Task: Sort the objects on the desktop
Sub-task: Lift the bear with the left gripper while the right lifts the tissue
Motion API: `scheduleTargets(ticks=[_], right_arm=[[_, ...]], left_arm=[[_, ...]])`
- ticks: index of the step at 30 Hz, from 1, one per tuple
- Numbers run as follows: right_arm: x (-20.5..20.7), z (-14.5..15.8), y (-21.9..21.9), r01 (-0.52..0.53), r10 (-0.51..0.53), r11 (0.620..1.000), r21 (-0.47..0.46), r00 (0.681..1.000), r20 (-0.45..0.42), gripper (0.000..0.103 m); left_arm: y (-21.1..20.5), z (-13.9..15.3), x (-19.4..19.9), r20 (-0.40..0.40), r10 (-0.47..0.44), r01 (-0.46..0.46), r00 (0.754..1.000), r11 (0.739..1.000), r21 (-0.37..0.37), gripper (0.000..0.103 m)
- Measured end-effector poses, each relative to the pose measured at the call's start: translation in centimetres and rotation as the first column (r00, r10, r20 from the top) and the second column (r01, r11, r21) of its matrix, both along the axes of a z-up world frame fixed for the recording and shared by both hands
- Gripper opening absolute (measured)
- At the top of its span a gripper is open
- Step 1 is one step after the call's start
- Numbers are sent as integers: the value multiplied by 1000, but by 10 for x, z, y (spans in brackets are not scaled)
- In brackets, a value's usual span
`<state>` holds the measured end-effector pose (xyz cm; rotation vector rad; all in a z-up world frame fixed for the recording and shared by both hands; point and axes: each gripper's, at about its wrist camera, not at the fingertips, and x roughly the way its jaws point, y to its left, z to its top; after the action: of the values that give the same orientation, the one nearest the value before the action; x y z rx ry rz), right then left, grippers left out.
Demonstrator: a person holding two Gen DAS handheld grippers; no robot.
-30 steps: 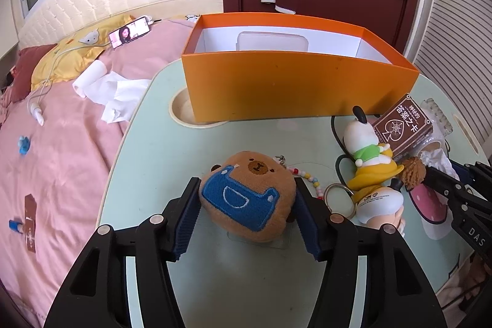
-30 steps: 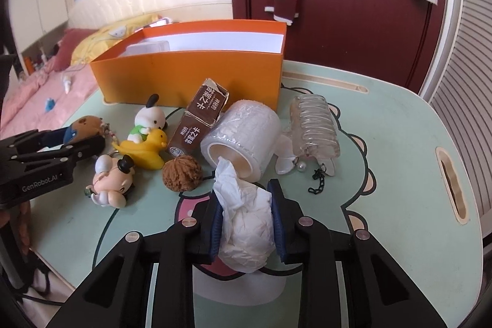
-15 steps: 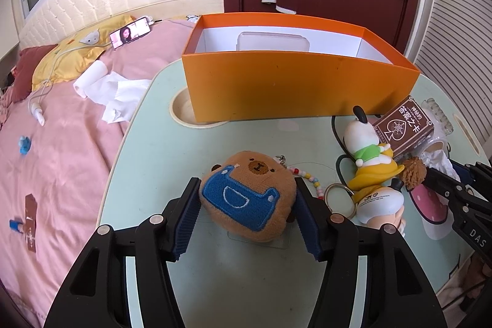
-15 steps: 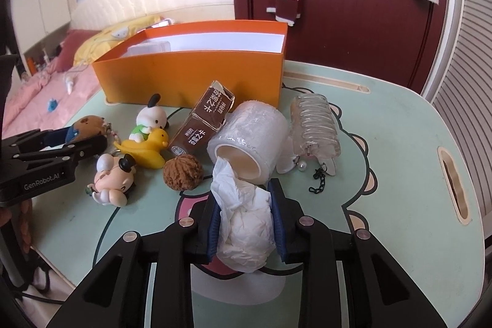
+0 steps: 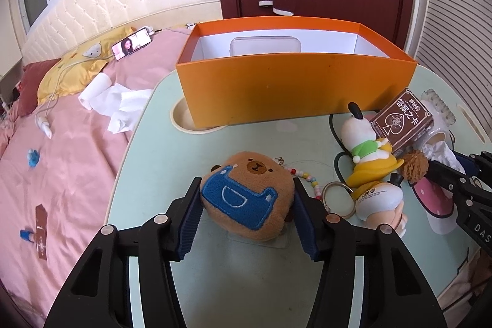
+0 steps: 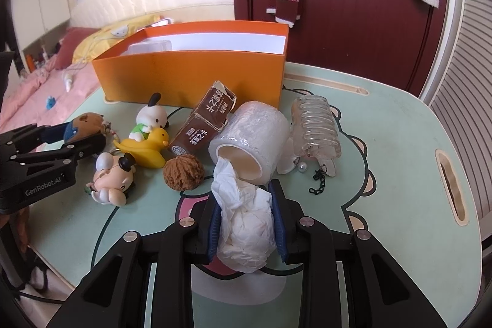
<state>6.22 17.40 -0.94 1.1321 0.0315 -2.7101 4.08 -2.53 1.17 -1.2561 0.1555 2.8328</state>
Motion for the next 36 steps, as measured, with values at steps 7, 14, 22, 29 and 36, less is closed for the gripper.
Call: scheduleTargets(ticks=[7, 14, 22, 29, 36], right_arm=[[5, 6, 1, 2, -2, 1000, -5, 999, -34, 25], [26, 30, -1, -37, 27, 998, -43, 978, -205, 26], [40, 43, -20, -104, 100, 995, 4, 943, -317, 26], [39, 42, -16, -97, 89, 995, -12, 948, -307, 26], [40, 39, -16, -92, 83, 996, -18, 953, -293, 26]], left_arm=[[-3, 8, 5, -49, 15, -14, 999, 1000, 5, 55], [-4, 45, 33, -287, 4, 17, 958, 997, 71, 55], [2, 55, 42, -358, -40, 71, 933, 995, 74, 55], [0, 53, 39, -346, -29, 62, 938, 994, 86, 55], [2, 52, 41, -342, -35, 65, 939, 995, 76, 55]])
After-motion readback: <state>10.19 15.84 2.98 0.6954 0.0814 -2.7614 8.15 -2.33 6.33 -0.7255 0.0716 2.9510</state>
